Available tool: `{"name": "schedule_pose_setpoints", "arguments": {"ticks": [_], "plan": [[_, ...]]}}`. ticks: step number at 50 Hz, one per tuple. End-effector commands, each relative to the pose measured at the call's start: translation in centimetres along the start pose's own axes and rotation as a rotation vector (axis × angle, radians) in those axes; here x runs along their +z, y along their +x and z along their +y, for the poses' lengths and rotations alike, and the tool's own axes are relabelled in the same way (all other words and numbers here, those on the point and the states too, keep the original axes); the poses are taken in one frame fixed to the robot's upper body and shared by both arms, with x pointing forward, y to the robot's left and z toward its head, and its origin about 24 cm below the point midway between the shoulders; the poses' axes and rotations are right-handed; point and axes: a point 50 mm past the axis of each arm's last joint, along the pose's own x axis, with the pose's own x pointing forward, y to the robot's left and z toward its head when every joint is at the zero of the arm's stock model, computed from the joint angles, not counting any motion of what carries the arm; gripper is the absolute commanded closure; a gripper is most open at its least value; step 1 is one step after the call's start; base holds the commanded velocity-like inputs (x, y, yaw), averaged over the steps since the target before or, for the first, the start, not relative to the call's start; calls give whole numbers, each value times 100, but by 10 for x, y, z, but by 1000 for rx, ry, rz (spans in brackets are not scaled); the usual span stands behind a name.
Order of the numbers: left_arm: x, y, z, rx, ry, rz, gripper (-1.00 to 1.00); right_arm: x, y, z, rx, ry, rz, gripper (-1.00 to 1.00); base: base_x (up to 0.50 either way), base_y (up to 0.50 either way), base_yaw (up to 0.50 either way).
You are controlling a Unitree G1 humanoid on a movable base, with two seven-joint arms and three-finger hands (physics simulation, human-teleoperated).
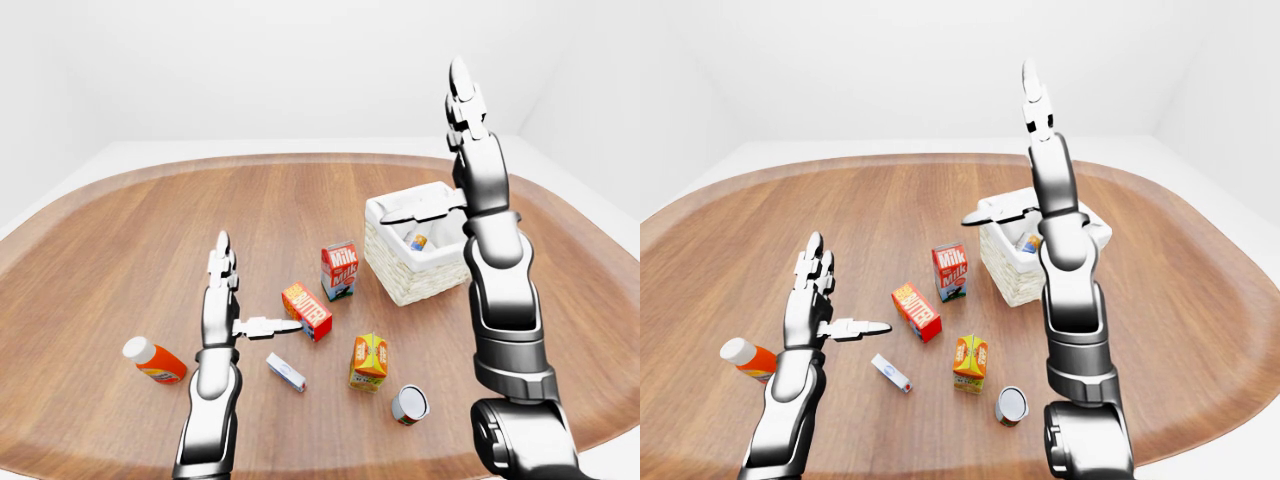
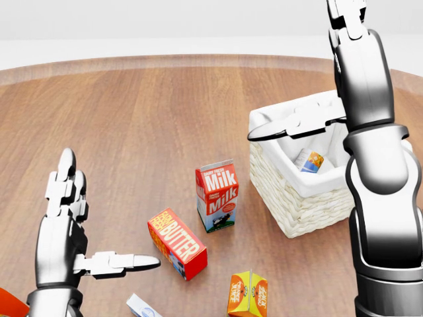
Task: Pick up the alphabet soup and the tomato sauce, and put them in the basket.
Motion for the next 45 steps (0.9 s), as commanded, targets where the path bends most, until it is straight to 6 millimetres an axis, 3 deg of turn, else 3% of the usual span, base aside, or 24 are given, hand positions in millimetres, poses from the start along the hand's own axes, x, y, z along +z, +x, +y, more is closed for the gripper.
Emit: {"name": "schedule_pose_setpoints", "arguments": {"ticks": [1,19,28,45], "plan": [[2,-1,3,8,-20,-9,-100,8,-20,0,-3,3,-36,-100,0,0,0],[3,-1,3,8,-18,-13,-100,38,-46,-1,8,-12,-149,-100,0,0,0],[1,-1,3,8,-17,-4,-100,30,-59,0,9,-1,-103,-100,0,0,0],[1,-1,3,8,-18,-4,-100,34,-85,1,13,27,-87,-100,0,0,0]]}}
